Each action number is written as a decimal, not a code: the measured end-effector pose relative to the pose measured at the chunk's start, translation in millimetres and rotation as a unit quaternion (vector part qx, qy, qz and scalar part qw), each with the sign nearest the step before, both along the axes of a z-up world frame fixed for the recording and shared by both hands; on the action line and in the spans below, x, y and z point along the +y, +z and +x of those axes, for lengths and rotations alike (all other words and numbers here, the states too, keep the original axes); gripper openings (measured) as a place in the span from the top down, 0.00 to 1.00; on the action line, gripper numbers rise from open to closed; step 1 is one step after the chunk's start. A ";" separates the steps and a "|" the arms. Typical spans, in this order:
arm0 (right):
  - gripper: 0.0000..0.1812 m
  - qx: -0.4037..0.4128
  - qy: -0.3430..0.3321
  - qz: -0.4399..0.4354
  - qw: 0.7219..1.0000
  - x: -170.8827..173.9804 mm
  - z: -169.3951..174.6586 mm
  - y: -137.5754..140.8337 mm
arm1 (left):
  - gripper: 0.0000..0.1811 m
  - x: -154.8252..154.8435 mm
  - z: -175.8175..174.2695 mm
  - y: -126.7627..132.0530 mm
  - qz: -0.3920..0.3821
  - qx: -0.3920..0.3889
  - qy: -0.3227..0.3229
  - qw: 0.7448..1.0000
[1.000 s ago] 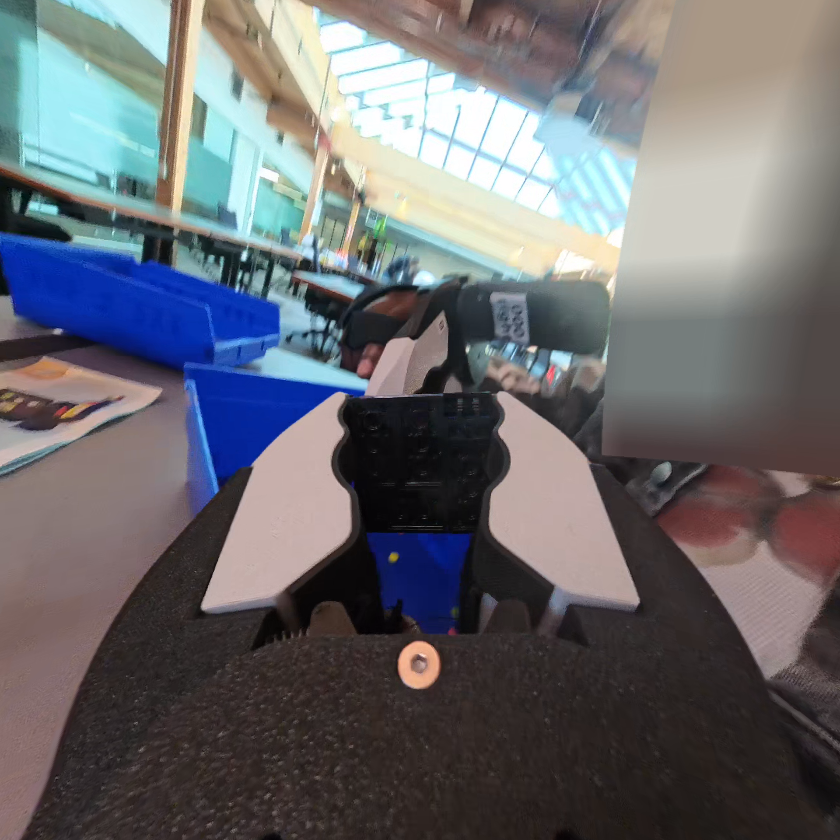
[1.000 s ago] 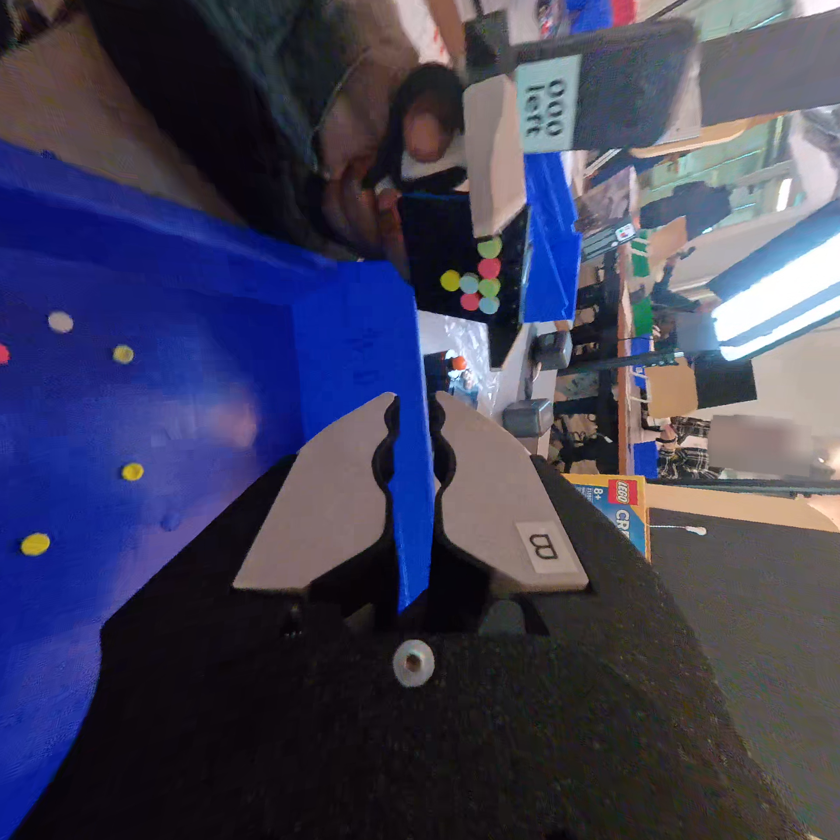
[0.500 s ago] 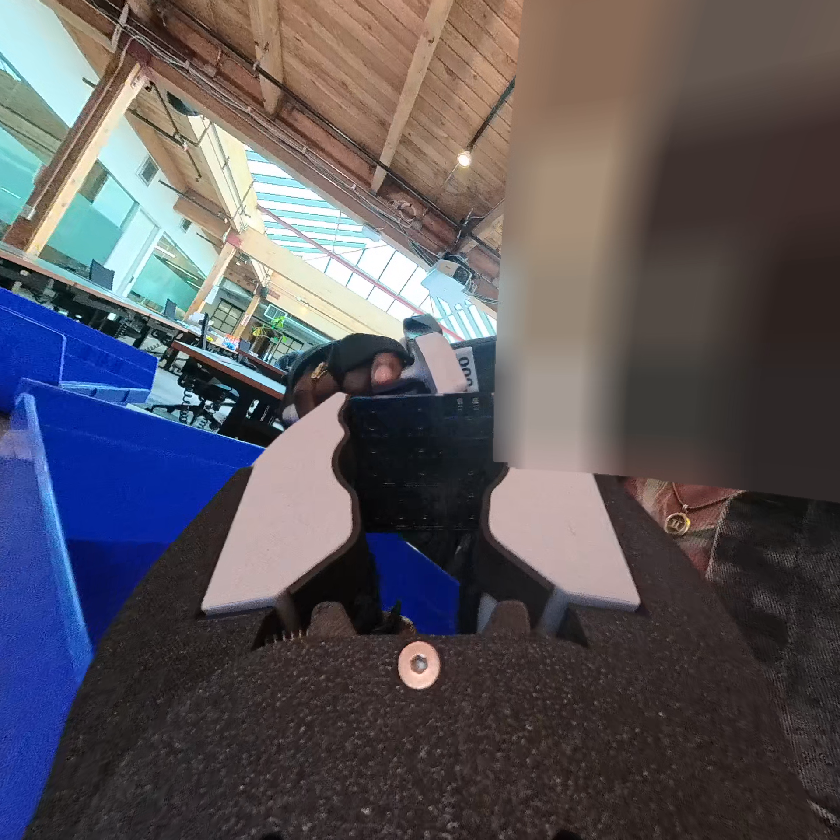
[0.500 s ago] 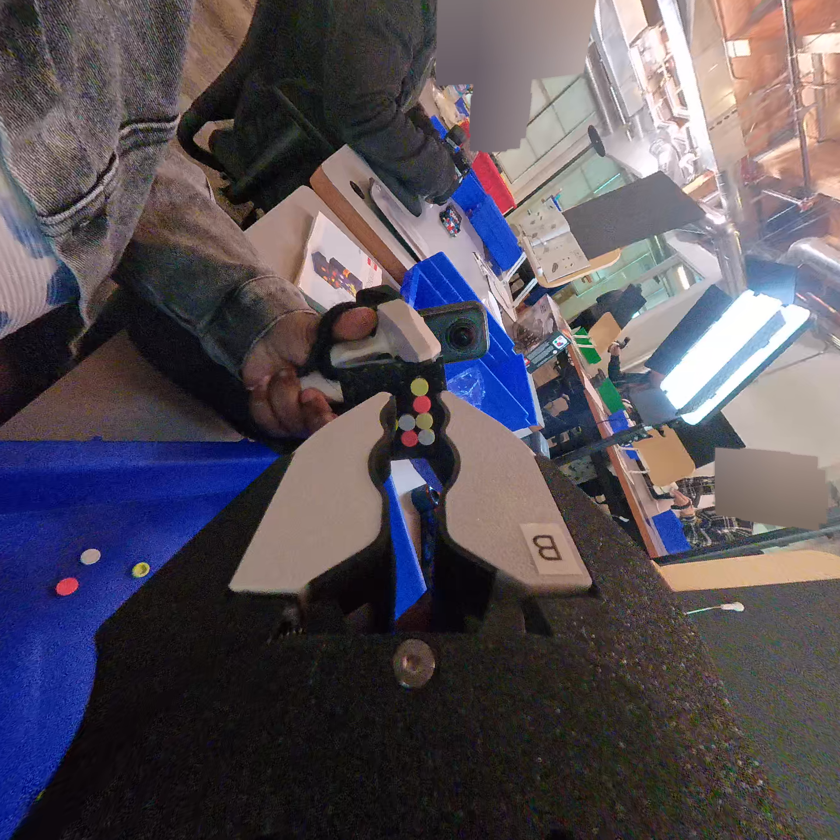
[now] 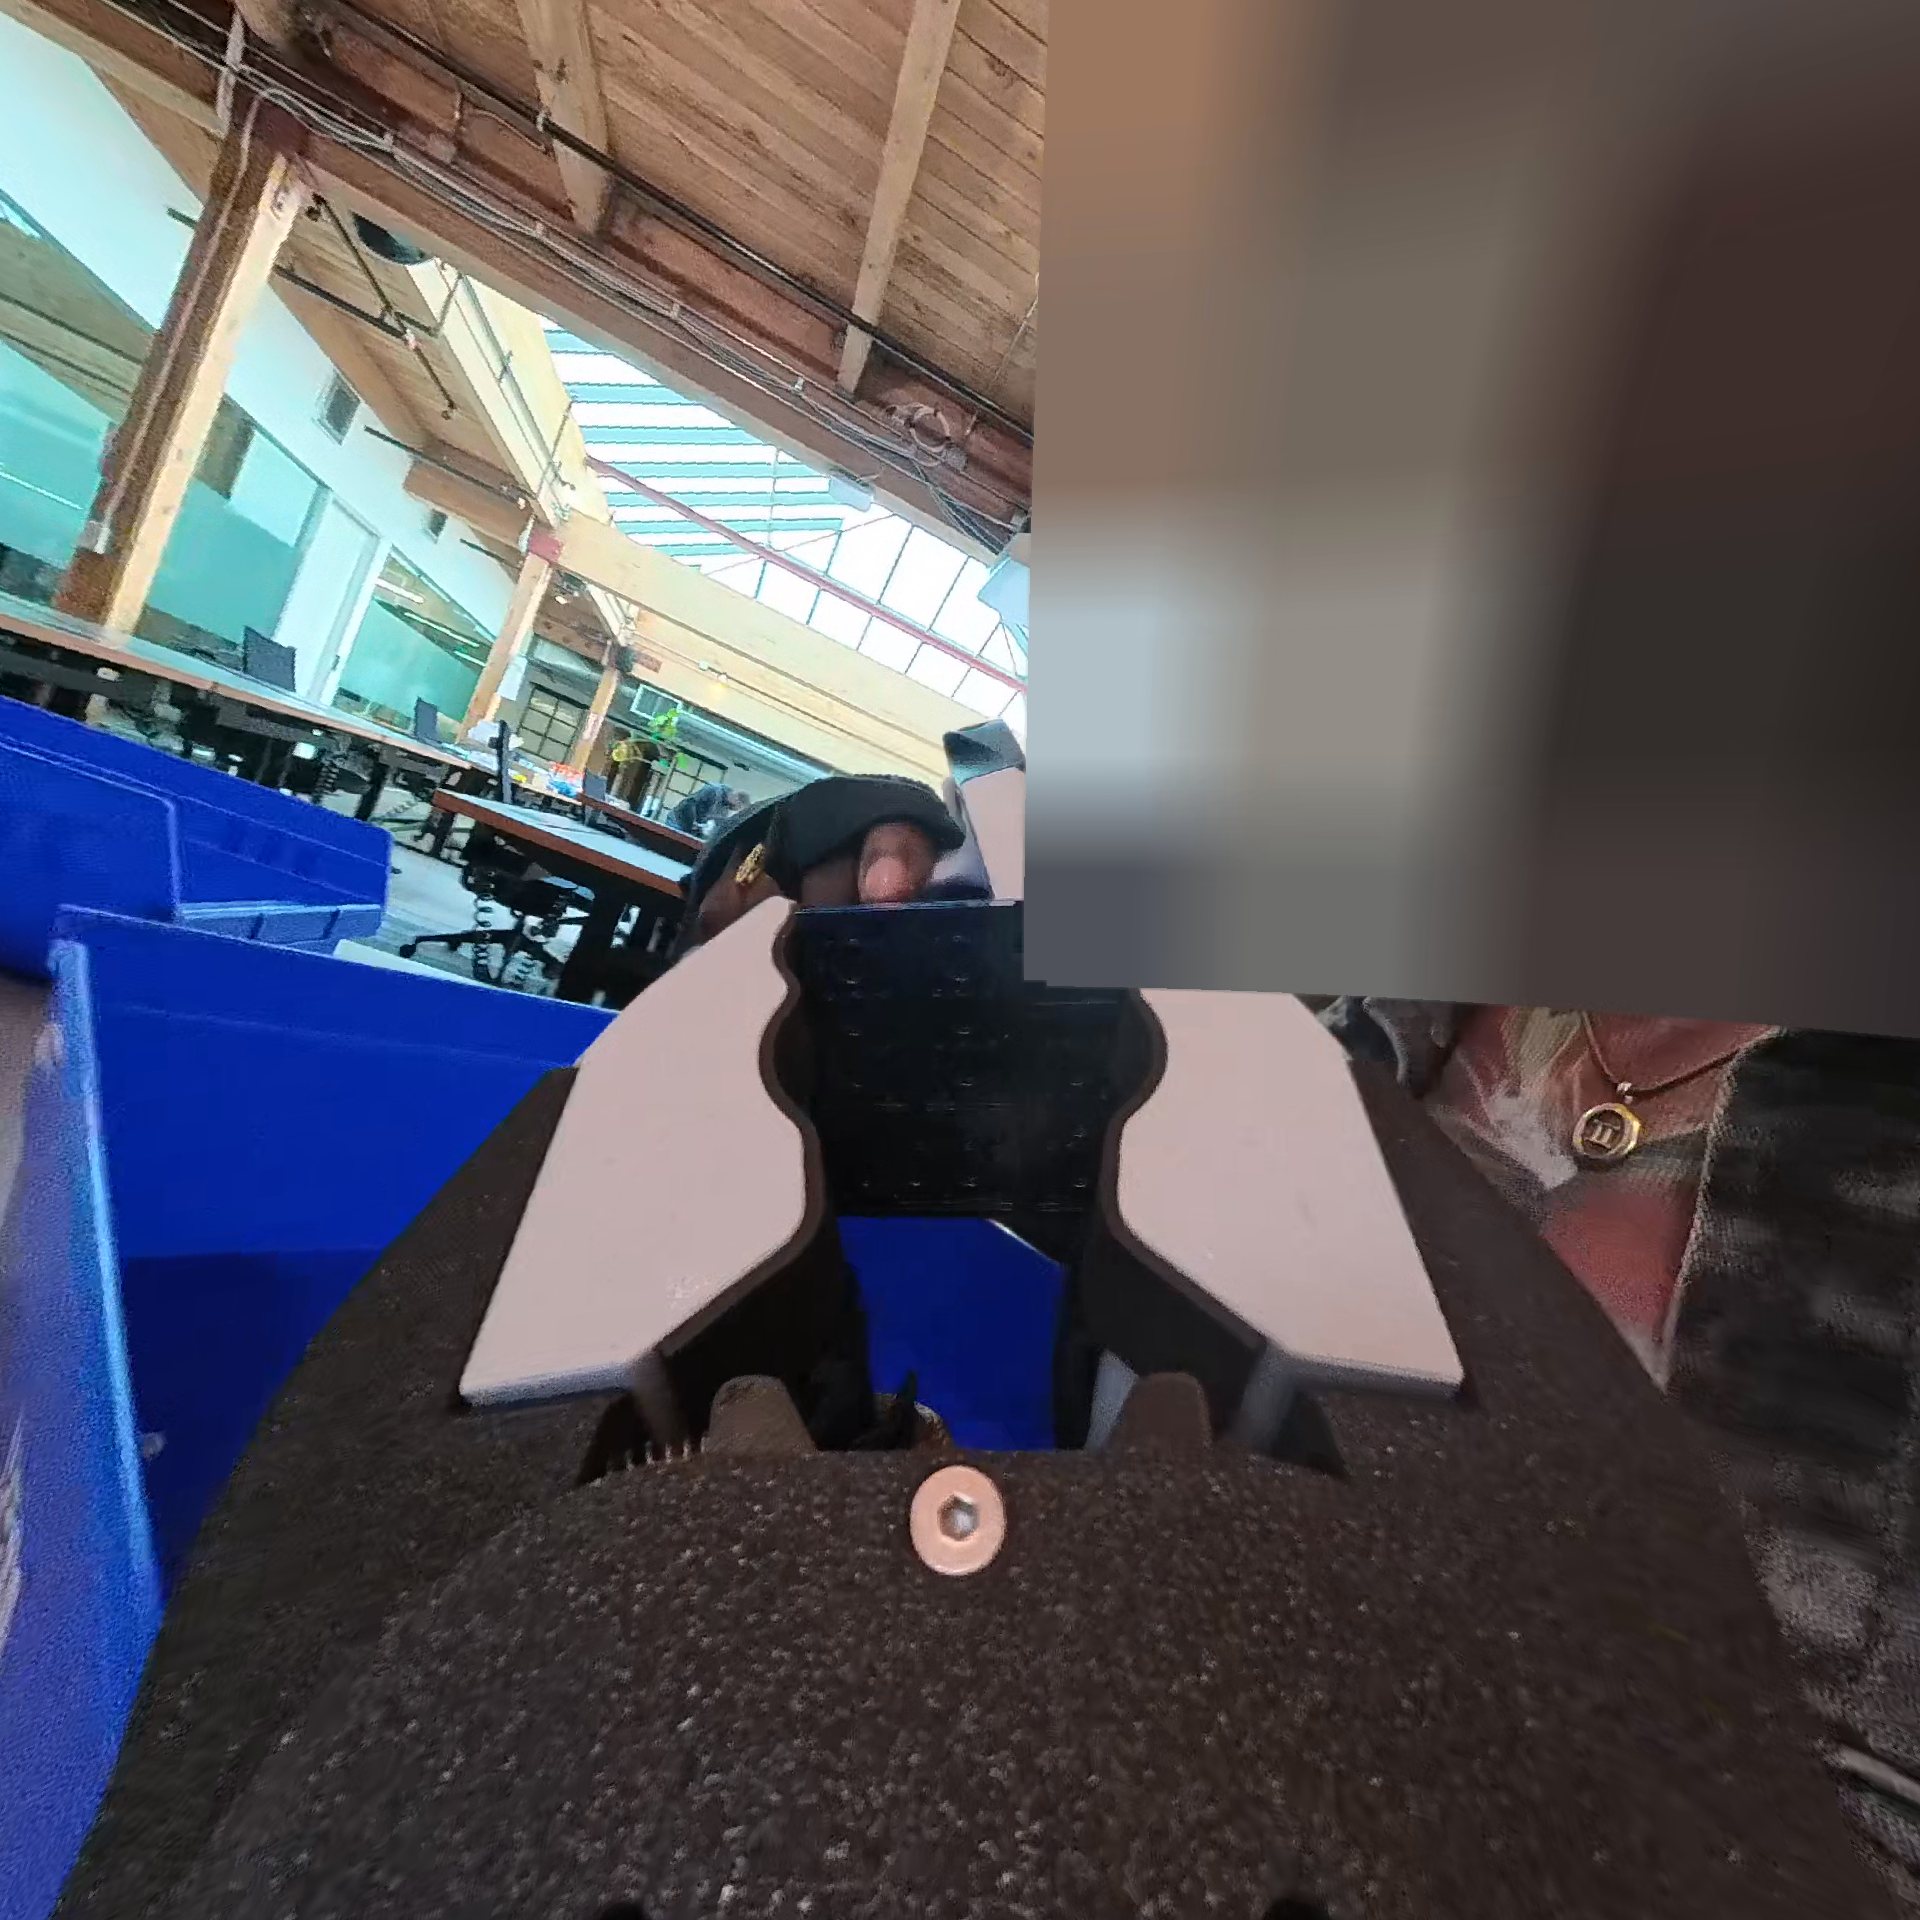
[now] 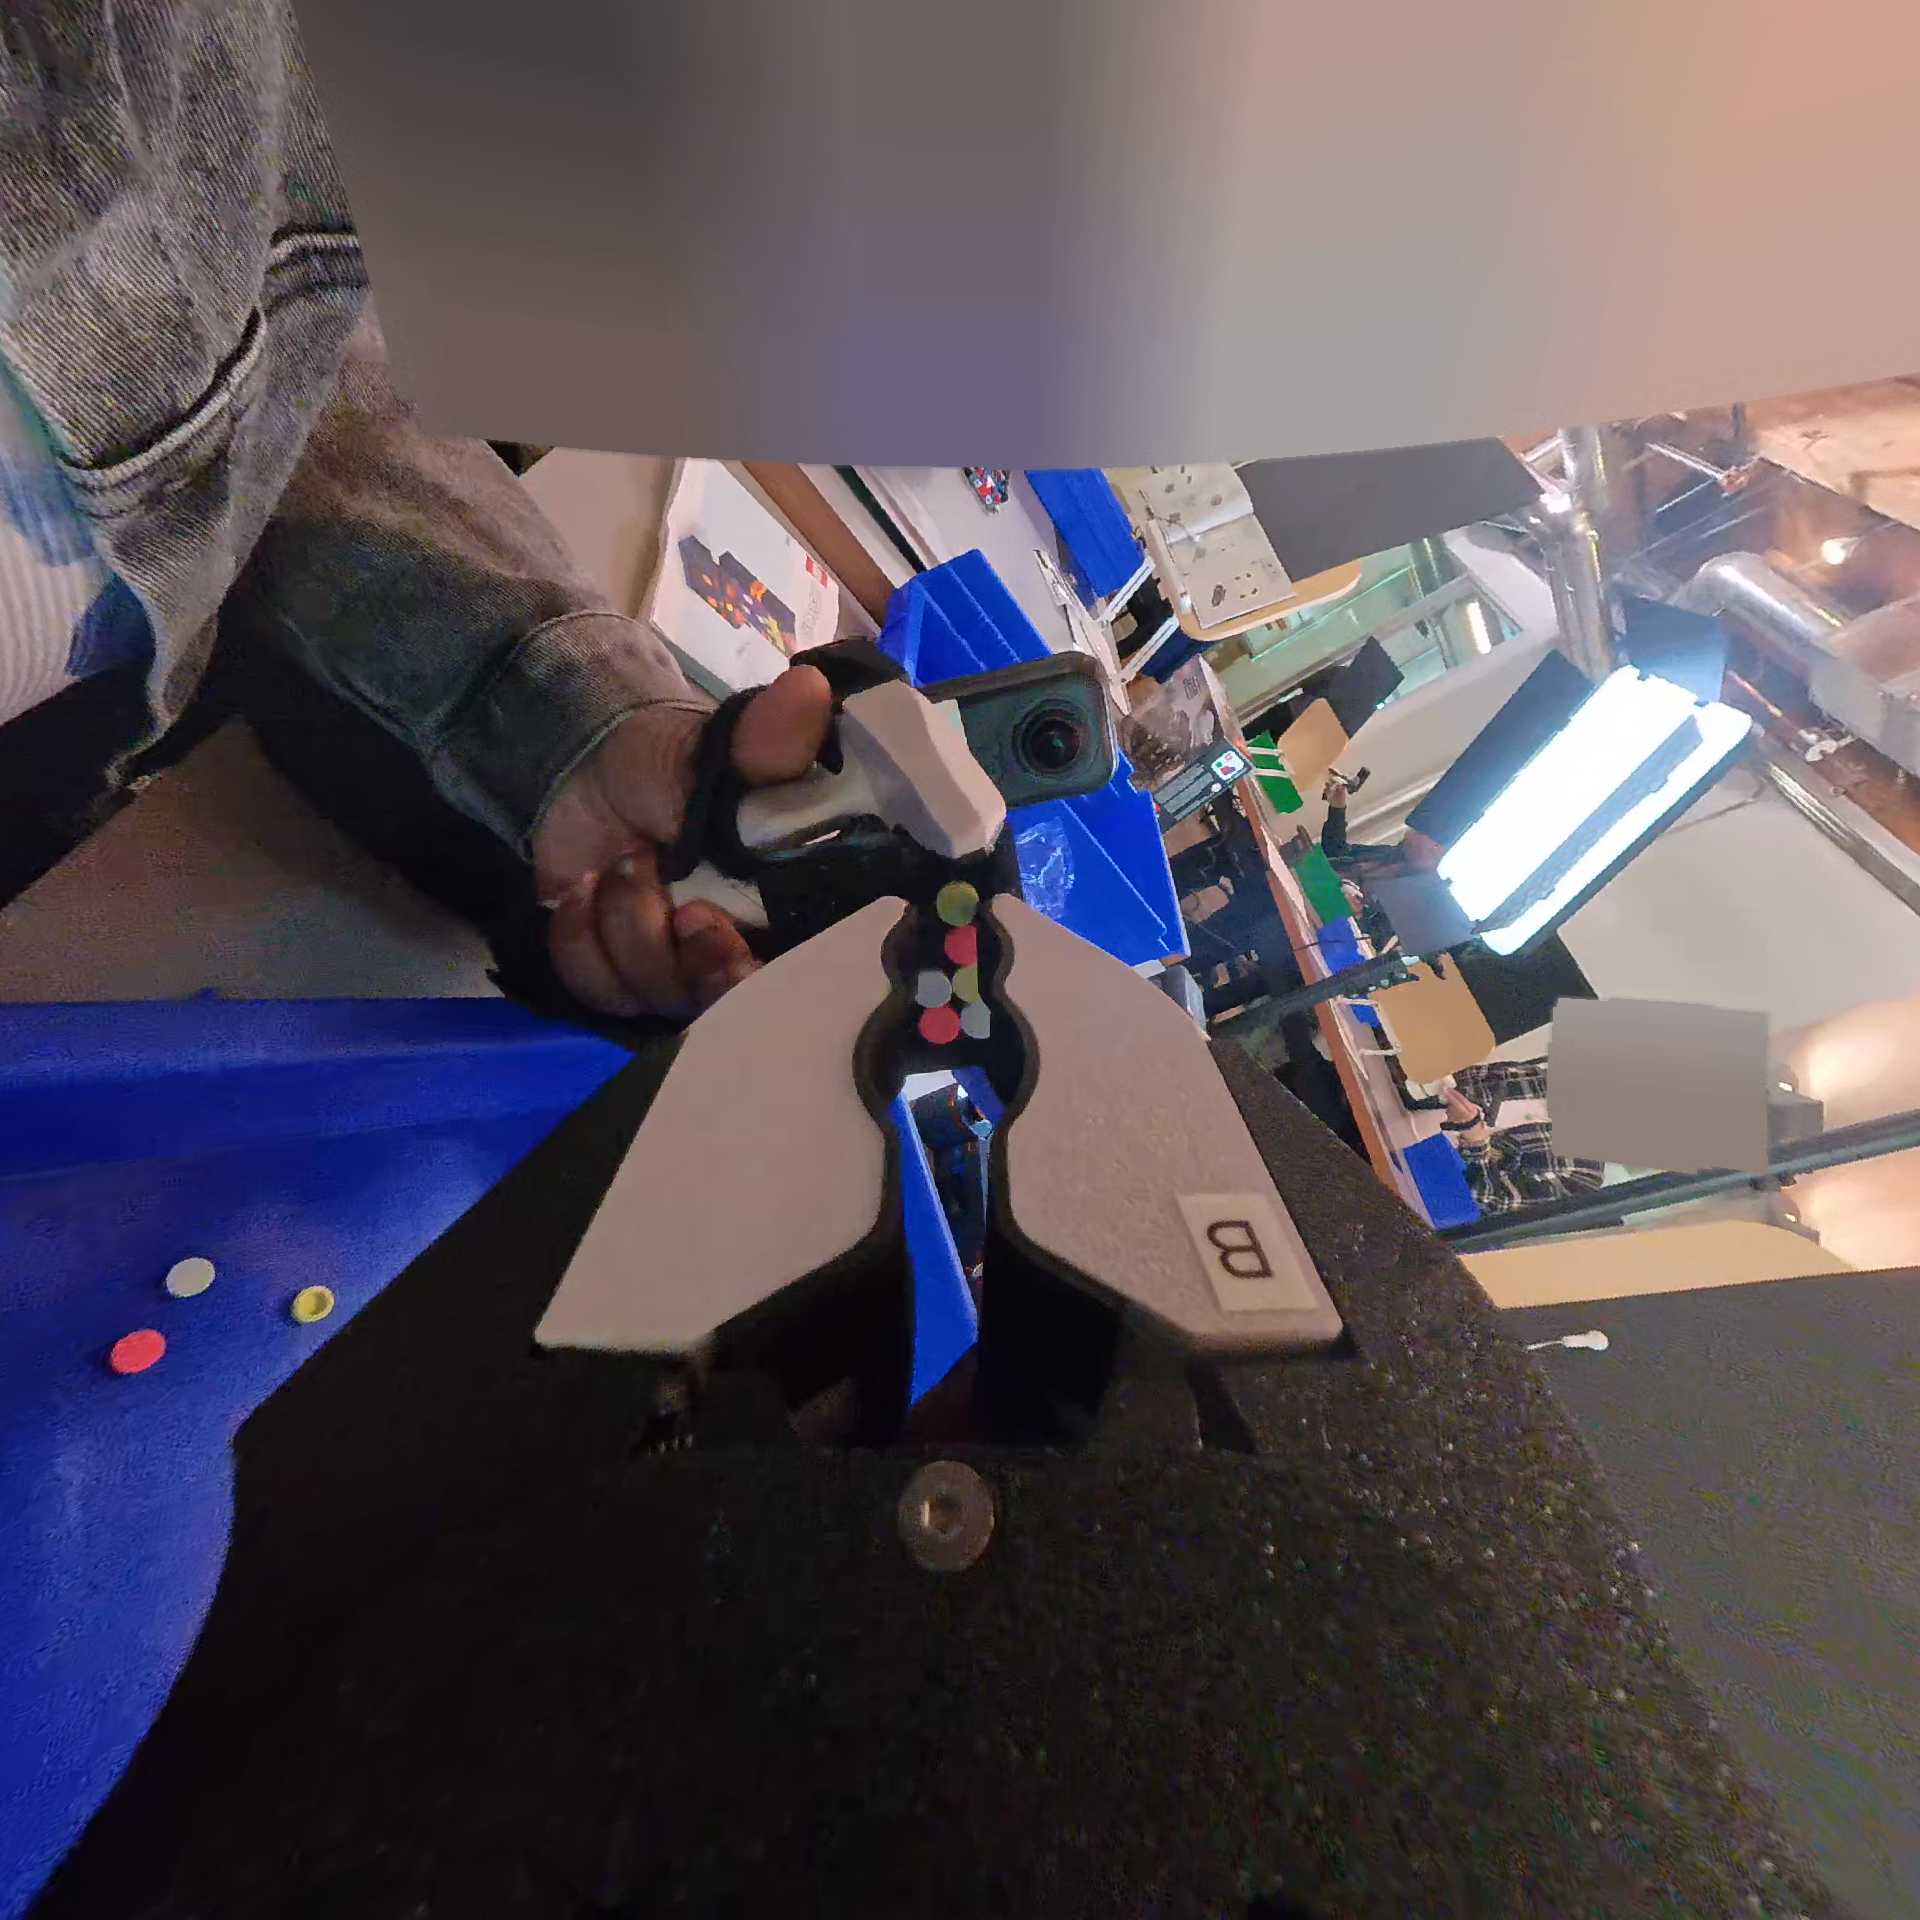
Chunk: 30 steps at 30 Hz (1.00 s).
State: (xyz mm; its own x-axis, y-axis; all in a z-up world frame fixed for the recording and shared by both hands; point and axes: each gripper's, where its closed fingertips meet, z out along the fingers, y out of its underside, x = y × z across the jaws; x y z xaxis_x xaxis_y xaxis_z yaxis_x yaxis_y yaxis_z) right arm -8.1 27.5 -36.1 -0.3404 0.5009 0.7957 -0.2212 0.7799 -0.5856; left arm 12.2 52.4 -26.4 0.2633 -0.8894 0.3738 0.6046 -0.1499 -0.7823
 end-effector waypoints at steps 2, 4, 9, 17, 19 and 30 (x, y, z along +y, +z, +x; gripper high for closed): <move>0.94 -0.015 0.004 -0.023 1.000 0.2 1.4 -2.2 | 0.69 1.4 0.0 -2.0 0.026 0.039 0.040 0.998; 0.93 -0.054 0.016 -0.094 0.994 1.7 5.1 -5.9 | 0.69 5.1 -0.2 -5.7 0.072 0.109 0.110 0.985; 0.91 -0.137 -0.003 -0.272 0.953 15.0 11.0 -11.8 | 0.69 7.6 -3.6 -0.5 0.180 0.220 0.240 0.928; 0.78 -0.226 -0.038 -0.449 0.863 22.2 14.3 -10.0 | 0.69 0.0 10.6 -1.9 0.195 0.185 0.204 0.941; 0.70 -0.278 -0.019 -0.544 0.792 25.1 16.0 -10.6 | 0.69 -1.1 13.5 -1.6 0.214 0.198 0.209 0.934; 0.68 -0.399 0.076 -0.647 0.645 -6.5 7.5 -15.9 | 0.69 5.3 27.6 0.5 0.309 0.314 0.286 0.851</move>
